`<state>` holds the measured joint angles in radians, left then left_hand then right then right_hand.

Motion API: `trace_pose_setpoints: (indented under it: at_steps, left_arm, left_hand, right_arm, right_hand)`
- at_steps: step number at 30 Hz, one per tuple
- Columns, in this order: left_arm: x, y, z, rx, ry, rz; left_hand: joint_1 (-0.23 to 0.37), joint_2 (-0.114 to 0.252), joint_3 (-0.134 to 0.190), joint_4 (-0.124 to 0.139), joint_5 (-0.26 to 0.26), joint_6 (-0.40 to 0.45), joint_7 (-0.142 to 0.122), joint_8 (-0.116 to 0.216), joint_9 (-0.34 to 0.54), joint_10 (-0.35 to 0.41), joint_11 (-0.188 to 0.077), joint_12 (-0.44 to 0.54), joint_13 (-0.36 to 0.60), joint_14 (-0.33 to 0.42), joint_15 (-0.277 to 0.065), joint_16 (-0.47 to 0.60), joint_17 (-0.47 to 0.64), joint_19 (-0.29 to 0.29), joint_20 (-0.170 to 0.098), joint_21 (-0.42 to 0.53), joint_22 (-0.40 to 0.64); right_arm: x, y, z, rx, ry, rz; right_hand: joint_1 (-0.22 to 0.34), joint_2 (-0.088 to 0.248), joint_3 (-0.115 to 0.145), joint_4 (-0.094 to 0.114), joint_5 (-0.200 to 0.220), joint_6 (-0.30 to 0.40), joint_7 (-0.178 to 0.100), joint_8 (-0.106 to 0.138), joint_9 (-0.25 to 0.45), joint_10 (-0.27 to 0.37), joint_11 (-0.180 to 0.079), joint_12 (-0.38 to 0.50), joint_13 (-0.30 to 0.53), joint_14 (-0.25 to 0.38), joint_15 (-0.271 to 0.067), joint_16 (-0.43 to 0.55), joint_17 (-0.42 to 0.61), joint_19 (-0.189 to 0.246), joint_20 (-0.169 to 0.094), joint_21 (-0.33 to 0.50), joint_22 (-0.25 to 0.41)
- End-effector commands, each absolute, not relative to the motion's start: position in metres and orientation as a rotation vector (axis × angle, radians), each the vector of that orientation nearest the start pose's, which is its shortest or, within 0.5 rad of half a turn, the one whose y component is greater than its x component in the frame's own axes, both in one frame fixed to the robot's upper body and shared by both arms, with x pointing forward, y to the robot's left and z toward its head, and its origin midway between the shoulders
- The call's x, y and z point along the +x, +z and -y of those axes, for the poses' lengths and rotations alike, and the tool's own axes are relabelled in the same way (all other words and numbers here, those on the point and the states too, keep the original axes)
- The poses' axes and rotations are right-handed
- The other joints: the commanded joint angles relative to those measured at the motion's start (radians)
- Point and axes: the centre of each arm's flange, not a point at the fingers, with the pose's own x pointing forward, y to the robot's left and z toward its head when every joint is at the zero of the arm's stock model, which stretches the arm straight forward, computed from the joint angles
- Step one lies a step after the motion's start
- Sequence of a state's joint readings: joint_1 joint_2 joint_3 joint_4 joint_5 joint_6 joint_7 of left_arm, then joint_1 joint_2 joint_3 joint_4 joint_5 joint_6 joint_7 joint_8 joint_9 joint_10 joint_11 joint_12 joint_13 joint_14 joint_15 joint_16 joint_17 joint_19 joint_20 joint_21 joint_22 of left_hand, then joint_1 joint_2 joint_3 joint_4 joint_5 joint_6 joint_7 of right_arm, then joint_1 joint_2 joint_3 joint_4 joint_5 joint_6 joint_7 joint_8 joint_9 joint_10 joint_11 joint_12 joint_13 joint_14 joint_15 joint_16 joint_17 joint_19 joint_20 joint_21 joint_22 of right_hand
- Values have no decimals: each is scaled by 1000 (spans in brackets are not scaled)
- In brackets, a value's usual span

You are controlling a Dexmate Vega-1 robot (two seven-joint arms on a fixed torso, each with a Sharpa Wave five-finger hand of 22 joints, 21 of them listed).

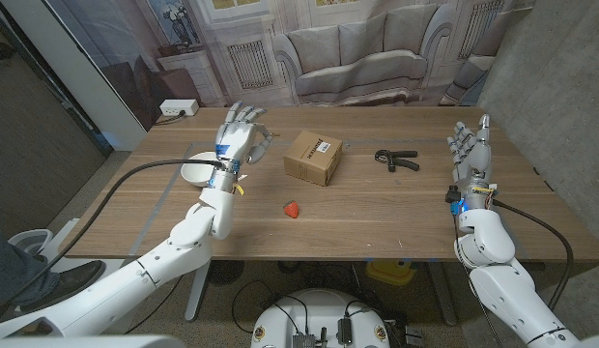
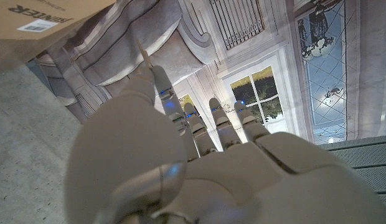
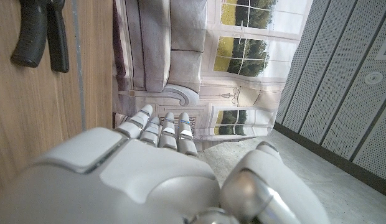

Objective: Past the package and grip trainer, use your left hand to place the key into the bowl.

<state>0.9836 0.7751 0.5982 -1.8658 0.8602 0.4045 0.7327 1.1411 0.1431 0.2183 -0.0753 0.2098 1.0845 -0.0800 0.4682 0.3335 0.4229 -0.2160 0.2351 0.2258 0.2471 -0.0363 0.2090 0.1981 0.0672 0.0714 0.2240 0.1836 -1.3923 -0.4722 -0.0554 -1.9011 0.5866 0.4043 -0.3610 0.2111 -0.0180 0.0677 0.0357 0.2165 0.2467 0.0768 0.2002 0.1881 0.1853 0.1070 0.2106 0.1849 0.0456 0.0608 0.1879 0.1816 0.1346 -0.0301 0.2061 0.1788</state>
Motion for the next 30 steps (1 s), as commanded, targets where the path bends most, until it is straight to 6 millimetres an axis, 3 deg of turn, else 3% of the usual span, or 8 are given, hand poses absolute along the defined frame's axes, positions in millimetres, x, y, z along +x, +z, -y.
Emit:
trace_pose_setpoints:
  at_steps: [1,30]
  left_arm:
    - [509,-8,-235,1361,726,1045]
    - [476,-19,-266,1333,852,991]
  left_hand:
    - [-1,-6,7,0,-2,1,-7,3,0,11,2,0,5,10,-126,0,1,7,4,-1,5]
    - [-2,-8,14,-2,-6,1,-6,14,-6,17,2,-3,9,13,-125,-2,1,8,5,-3,5]
  right_arm:
    - [491,-62,337,299,-132,795]
    - [489,-62,337,294,-127,799]
  right_hand:
    - [5,5,-7,1,1,6,1,-4,3,0,1,6,3,5,2,-1,3,9,4,-6,3]
    - [6,8,-9,0,1,7,2,-3,3,1,0,6,3,5,0,-1,3,10,3,-6,3]
